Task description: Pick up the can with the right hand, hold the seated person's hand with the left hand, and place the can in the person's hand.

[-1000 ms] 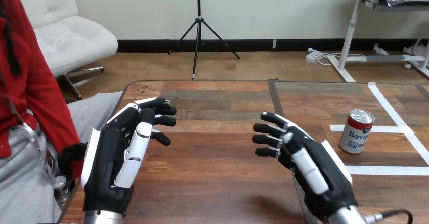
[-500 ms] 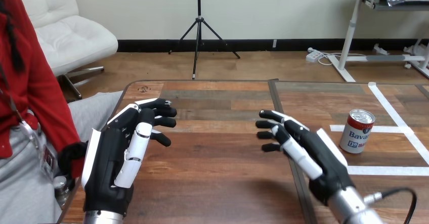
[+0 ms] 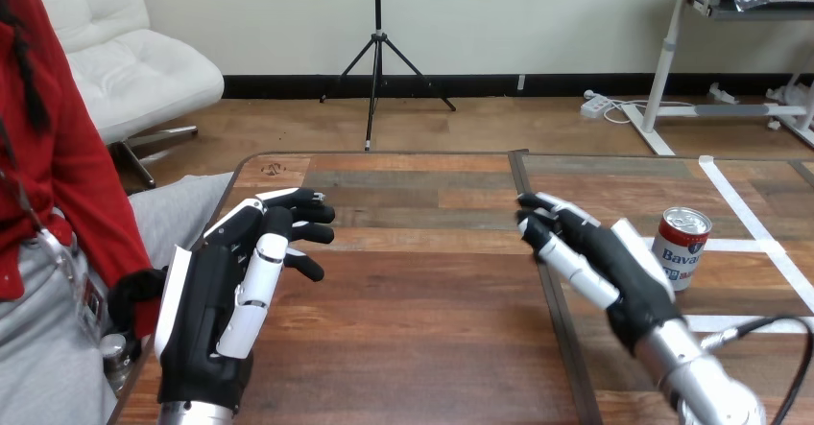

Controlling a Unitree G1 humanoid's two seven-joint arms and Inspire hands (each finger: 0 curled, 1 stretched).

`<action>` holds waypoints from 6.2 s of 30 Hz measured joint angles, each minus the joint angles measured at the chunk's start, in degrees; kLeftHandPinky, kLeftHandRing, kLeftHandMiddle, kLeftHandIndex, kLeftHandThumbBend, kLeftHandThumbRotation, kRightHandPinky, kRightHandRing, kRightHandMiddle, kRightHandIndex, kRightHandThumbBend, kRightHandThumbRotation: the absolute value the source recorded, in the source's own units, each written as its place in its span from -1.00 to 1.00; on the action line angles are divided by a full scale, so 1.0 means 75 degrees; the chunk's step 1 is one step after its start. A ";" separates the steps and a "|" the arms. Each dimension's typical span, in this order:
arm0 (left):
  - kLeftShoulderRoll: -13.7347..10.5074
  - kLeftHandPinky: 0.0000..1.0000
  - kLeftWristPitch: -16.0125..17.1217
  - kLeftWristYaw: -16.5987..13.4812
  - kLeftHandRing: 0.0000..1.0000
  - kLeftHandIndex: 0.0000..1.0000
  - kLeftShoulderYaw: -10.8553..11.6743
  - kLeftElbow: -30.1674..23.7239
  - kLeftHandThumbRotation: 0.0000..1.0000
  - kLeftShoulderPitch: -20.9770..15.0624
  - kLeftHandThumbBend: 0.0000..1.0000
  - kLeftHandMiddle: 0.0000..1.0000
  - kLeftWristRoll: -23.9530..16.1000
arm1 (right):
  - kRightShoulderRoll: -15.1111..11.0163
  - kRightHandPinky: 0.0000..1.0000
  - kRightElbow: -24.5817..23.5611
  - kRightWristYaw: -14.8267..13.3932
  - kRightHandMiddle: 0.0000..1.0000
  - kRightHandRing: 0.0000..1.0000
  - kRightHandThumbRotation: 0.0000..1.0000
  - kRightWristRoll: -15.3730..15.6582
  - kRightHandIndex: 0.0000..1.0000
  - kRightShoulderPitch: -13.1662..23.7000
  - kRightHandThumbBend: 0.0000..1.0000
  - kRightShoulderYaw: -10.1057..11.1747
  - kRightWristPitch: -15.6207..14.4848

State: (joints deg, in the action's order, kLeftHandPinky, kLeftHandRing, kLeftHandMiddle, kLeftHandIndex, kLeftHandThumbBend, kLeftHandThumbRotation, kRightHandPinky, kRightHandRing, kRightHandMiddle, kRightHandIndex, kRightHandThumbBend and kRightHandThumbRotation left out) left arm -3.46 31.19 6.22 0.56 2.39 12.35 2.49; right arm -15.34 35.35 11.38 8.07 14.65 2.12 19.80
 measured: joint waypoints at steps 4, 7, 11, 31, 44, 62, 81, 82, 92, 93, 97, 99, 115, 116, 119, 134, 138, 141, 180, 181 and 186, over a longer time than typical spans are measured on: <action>0.0000 -0.18 -0.0007 0.0002 0.23 0.25 0.0000 0.0000 0.69 0.0033 -0.13 0.28 0.0000 | -0.0151 0.70 0.0459 -0.0164 0.84 0.82 0.70 0.0143 0.84 0.0314 0.55 0.0004 0.0096; -0.0001 -0.17 -0.0020 0.0002 0.23 0.25 0.0006 0.0000 0.69 0.0054 -0.13 0.27 0.0000 | -0.0251 0.73 0.0784 -0.0245 0.86 0.83 0.69 0.0153 0.86 0.0552 0.58 0.0011 0.0155; -0.0002 -0.17 -0.0038 0.0002 0.23 0.24 0.0007 0.0000 0.69 0.0078 -0.13 0.26 0.0006 | -0.0375 0.74 0.1211 -0.0333 0.88 0.85 0.67 0.0174 0.88 0.0840 0.58 0.0012 0.0259; -0.0007 -0.16 -0.0059 0.0002 0.22 0.25 0.0006 0.0000 0.72 0.0090 -0.18 0.26 0.0002 | -0.0851 0.78 0.2681 -0.0728 0.92 0.88 0.53 0.0178 0.88 0.2085 0.63 0.0065 0.0413; -0.0007 -0.16 -0.0098 0.0003 0.18 0.24 0.0007 0.0000 0.71 0.0082 -0.19 0.23 0.0005 | -0.1365 0.62 0.3249 -0.1180 0.89 0.85 0.63 0.0177 0.83 0.3020 0.71 0.0118 0.0529; -0.0006 -0.16 -0.0107 0.0068 0.17 0.23 -0.0002 0.0000 0.72 -0.0013 -0.19 0.22 0.0006 | -0.1661 0.42 0.3353 -0.1562 0.88 0.76 0.41 0.0092 0.87 0.3744 0.57 0.0310 0.0515; -0.0006 -0.20 -0.0118 0.0117 0.15 0.22 0.0011 0.0000 0.74 -0.0026 -0.22 0.19 0.0024 | -0.2021 0.34 0.4066 -0.2093 0.83 0.70 0.12 0.0758 0.95 0.4176 0.95 0.0030 -0.0401; -0.0005 -0.19 -0.0119 0.0117 0.14 0.22 0.0012 0.0000 0.74 -0.0026 -0.22 0.18 0.0024 | -0.2027 0.36 0.4123 -0.2104 0.84 0.73 0.09 0.0770 0.95 0.4176 0.96 0.0019 -0.0413; -0.0005 -0.18 -0.0121 0.0128 0.12 0.21 0.0002 0.0000 0.72 -0.0041 -0.20 0.17 0.0018 | -0.2053 0.57 0.4616 -0.2116 0.95 0.91 -0.07 0.0857 0.99 0.4168 1.00 -0.0044 -0.0561; -0.0005 -0.18 -0.0121 0.0128 0.12 0.21 0.0000 0.0000 0.72 -0.0046 -0.21 0.17 0.0018 | -0.2062 0.60 0.4668 -0.2118 0.96 0.94 -0.10 0.0879 0.99 0.4164 1.00 -0.0058 -0.0576; -0.0005 -0.17 -0.0121 0.0129 0.12 0.22 0.0000 0.0000 0.73 -0.0067 -0.20 0.17 0.0017 | -0.2080 0.67 0.4767 -0.2112 0.98 0.97 -0.16 0.0884 1.00 0.4152 1.00 -0.0089 -0.0624; -0.0005 -0.17 -0.0121 0.0128 0.12 0.22 0.0000 0.0000 0.74 -0.0083 -0.19 0.17 0.0017 | -0.2085 0.71 0.4813 -0.2105 0.99 0.98 -0.19 0.0878 1.00 0.4149 1.00 -0.0091 -0.0624; -0.0008 -0.20 -0.0121 0.0134 0.08 0.20 0.0002 0.0000 0.75 -0.0169 -0.21 0.13 0.0021 | -0.2091 0.68 0.4991 -0.2106 1.00 1.00 -0.34 0.1010 1.00 0.4149 1.00 -0.0261 -0.0950; -0.0008 -0.20 -0.0121 0.0134 0.08 0.20 0.0002 0.0000 0.75 -0.0169 -0.21 0.13 0.0021 | -0.2090 0.67 0.5001 -0.2105 1.00 1.00 -0.34 0.1010 1.00 0.4149 1.00 -0.0265 -0.0975; -0.0008 -0.20 -0.0121 0.0134 0.07 0.20 0.0002 0.0000 0.75 -0.0169 -0.22 0.13 0.0018 | -0.2090 0.67 0.5034 -0.2097 1.00 1.00 -0.36 0.1010 1.00 0.4149 1.00 -0.0273 -0.1066; -0.0014 -0.22 -0.0120 0.0150 0.03 0.19 0.0004 0.0001 0.74 -0.0175 -0.27 0.09 0.0019 | -0.2090 0.65 0.5189 -0.2091 1.00 0.96 -0.37 0.1091 1.00 0.4148 1.00 -0.0436 -0.1308; -0.0016 -0.23 -0.0120 0.0150 0.02 0.19 0.0005 0.0000 0.74 -0.0176 -0.26 0.08 0.0019 | -0.2089 0.64 0.5219 -0.2050 0.98 0.95 -0.40 0.1114 0.99 0.4145 1.00 -0.0504 -0.1384; -0.0017 -0.23 -0.0120 0.0150 0.01 0.19 0.0006 0.0000 0.74 -0.0176 -0.26 0.07 0.0019 | -0.2088 0.64 0.5231 -0.1994 0.97 0.94 -0.41 0.1142 0.98 0.4137 1.00 -0.0539 -0.1427; -0.0026 -0.28 -0.0121 0.0170 -0.04 0.16 0.0025 0.0000 0.74 -0.0177 -0.29 0.03 0.0018 | -0.1811 0.57 0.5371 -0.1630 0.85 0.82 -0.28 0.1496 0.82 0.3843 1.00 -0.1133 -0.1821; -0.0026 -0.28 -0.0121 0.0170 -0.04 0.15 0.0026 0.0000 0.73 -0.0177 -0.29 0.02 0.0018 | -0.1806 0.57 0.5371 -0.1612 0.85 0.81 -0.28 0.1500 0.82 0.3838 1.00 -0.1145 -0.1826; -0.0026 -0.28 -0.0121 0.0170 -0.04 0.15 0.0029 0.0000 0.72 -0.0176 -0.30 0.02 0.0018 | -0.1787 0.55 0.5374 -0.1575 0.83 0.79 -0.29 0.1556 0.78 0.3828 1.00 -0.1206 -0.1875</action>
State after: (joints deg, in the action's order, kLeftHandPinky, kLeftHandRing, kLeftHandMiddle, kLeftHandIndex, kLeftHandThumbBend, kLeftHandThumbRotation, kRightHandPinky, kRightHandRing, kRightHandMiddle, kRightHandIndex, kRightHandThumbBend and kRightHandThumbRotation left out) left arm -3.66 30.29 7.50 0.77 2.39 11.03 2.63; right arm -28.74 75.66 -0.43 19.74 43.36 -6.93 5.74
